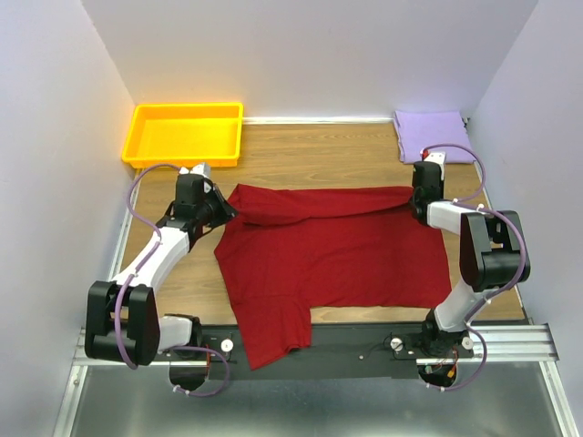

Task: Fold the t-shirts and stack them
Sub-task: Fold the tshirt

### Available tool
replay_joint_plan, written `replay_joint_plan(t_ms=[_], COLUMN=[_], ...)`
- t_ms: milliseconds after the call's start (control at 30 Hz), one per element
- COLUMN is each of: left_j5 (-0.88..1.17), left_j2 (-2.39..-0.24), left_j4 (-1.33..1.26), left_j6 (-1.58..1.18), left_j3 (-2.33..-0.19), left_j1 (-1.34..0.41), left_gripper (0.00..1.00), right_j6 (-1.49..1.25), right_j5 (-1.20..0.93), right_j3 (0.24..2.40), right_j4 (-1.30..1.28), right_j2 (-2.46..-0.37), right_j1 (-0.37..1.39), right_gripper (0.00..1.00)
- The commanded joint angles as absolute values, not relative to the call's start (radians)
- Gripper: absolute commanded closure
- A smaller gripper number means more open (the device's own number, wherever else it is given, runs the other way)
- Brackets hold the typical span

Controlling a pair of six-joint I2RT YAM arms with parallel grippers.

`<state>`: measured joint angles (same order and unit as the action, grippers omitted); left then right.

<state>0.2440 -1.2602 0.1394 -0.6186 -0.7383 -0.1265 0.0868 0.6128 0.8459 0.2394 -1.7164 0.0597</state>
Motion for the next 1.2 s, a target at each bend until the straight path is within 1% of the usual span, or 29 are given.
replay_joint_plan(t_ms=[0,267,333,433,467,500,533,567,600,633,667,700,733,767,800,867,900,933,1000,1033,1067,1167], left_j5=[0.255,0.276,0.284,0.29,0.29,0.284,0.282,0.281,0.281,0.281,0.282,0.282,0.285,0.287,0.291,0.299,0.301,0.301,0.298,0.296,0.295,0.298], left_j2=[-1.227,-1.178,-1.163,-1.129,-1.123,-1.117,-1.112,-1.112,-1.112,-1.114,-1.117,-1.12,-1.121,-1.121,-1.121,-1.123,-1.121,-1.12,-1.117,-1.117,-1.12,-1.127], left_j4=[0.121,0.117,0.12,0.124,0.126,0.127,0.126,0.126,0.127,0.124,0.124,0.118,0.115,0.112,0.103,0.1,0.098,0.097,0.095,0.094,0.092,0.086], left_j6=[-0.638,-0.661,-0.664,-0.672,-0.672,-0.673,-0.673,-0.67,-0.667,-0.666,-0.661,-0.66,-0.658,-0.658,-0.657,-0.657,-0.654,-0.653,-0.65,-0.649,-0.649,-0.649], left_j3=[-0.713,-0.666,-0.663,-0.658,-0.657,-0.655,-0.655,-0.65,-0.649,-0.647,-0.644,-0.641,-0.637,-0.629,-0.623,-0.62,-0.62,-0.62,-0.62,-0.618,-0.62,-0.623], left_j1=[-0.14,-0.161,-0.161,-0.164,-0.164,-0.164,-0.166,-0.166,-0.166,-0.166,-0.166,-0.166,-0.166,-0.166,-0.167,-0.166,-0.167,-0.167,-0.167,-0.167,-0.167,-0.167], left_gripper=[1.0,1.0,1.0,1.0,1.0,1.0,1.0,1.0,1.0,1.0,1.0,1.0,1.0,1.0,1.0,1.0,1.0,1.0,1.0,1.0,1.0,1.0], right_j6=[0.052,0.021,0.026,0.035,0.032,0.031,0.028,0.017,0.011,0.005,-0.033,-0.047,-0.064,-0.128,-0.164,-0.262,-0.287,-0.311,-0.374,-0.4,-0.457,-0.567], right_j5=[0.637,0.655,0.655,0.649,0.649,0.647,0.644,0.64,0.635,0.634,0.634,0.635,0.637,0.655,0.669,0.715,0.725,0.727,0.692,0.664,0.587,0.468], right_j3=[0.838,0.83,0.833,0.841,0.841,0.841,0.839,0.836,0.833,0.825,0.821,0.818,0.807,0.802,0.799,0.79,0.782,0.778,0.761,0.756,0.753,0.759], right_j4=[0.198,0.16,0.156,0.144,0.137,0.132,0.127,0.111,0.1,0.089,0.066,0.051,0.035,0.003,-0.033,-0.095,-0.106,-0.115,-0.124,-0.124,-0.123,-0.112], right_j2=[-1.687,-1.641,-1.632,-1.62,-1.617,-1.612,-1.605,-1.597,-1.589,-1.565,-1.549,-1.536,-1.513,-1.468,-1.442,-1.372,-1.35,-1.327,-1.261,-1.24,-1.226,-1.218], right_j1=[0.058,0.058,0.058,0.058,0.058,0.06,0.058,0.058,0.058,0.06,0.06,0.058,0.058,0.058,0.058,0.058,0.06,0.058,0.057,0.052,0.048,0.026], right_gripper=[0.84,0.82,0.77,0.73,0.7,0.66,0.6,0.57,0.56,0.52,0.52,0.48,0.48,0.43,0.36,0.28,0.2,0.17,0.12,0.07,0.04,0.02])
